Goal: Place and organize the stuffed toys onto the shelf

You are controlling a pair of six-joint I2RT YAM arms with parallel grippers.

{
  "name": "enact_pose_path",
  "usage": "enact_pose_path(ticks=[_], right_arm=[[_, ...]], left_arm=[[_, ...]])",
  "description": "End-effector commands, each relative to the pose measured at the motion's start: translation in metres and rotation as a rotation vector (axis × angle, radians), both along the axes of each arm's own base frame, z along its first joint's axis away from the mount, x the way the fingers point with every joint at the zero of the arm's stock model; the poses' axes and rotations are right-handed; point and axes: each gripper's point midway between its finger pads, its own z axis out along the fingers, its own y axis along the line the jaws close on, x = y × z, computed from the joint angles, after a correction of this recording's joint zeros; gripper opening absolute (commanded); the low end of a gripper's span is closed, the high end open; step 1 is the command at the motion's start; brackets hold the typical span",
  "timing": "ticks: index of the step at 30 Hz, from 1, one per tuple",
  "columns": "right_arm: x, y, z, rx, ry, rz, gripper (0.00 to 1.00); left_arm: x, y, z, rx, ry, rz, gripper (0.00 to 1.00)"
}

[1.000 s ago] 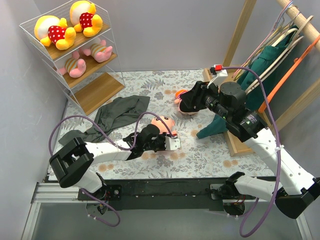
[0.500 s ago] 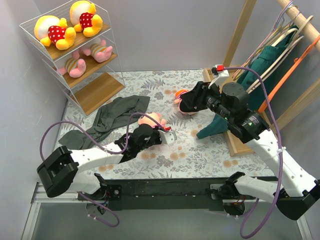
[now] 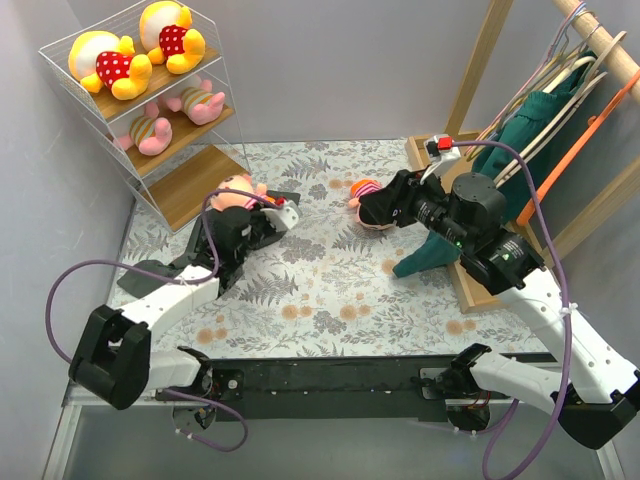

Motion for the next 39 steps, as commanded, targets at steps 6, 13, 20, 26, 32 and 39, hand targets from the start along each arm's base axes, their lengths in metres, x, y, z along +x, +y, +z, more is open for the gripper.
enact_pose_path(ticks=[6, 13, 20, 26, 32, 39], right_arm=[[-0.005, 0.003, 0.015, 0.02, -0.08, 0.047, 0.79], [-0.004, 0.006, 0.016, 0.036, -0.074, 0.052, 0.89], [0.0, 0.011, 0.015, 0.037, -0.069, 0.061, 0.91], [0.006, 0.014, 0.014, 0.019, -0.071, 0.056, 0.91], [0.012, 0.018, 0.013, 0.005, -0.066, 0.054, 0.91], [0.018, 0.021, 0.007, -0.007, -0.052, 0.052, 0.91]], left_arm=[[0.073, 0.033, 0.056, -0.056, -0.164, -0.027, 0.0], [0.104, 0.048, 0.041, -0.044, -0.165, -0.039, 0.0], [0.131, 0.067, 0.019, 0.01, -0.168, -0.032, 0.0], [0.152, 0.078, 0.002, 0.044, -0.167, -0.035, 0.0], [0.172, 0.085, -0.014, 0.106, -0.175, -0.032, 0.0], [0.19, 0.1, -0.028, 0.179, -0.189, -0.004, 0.0]])
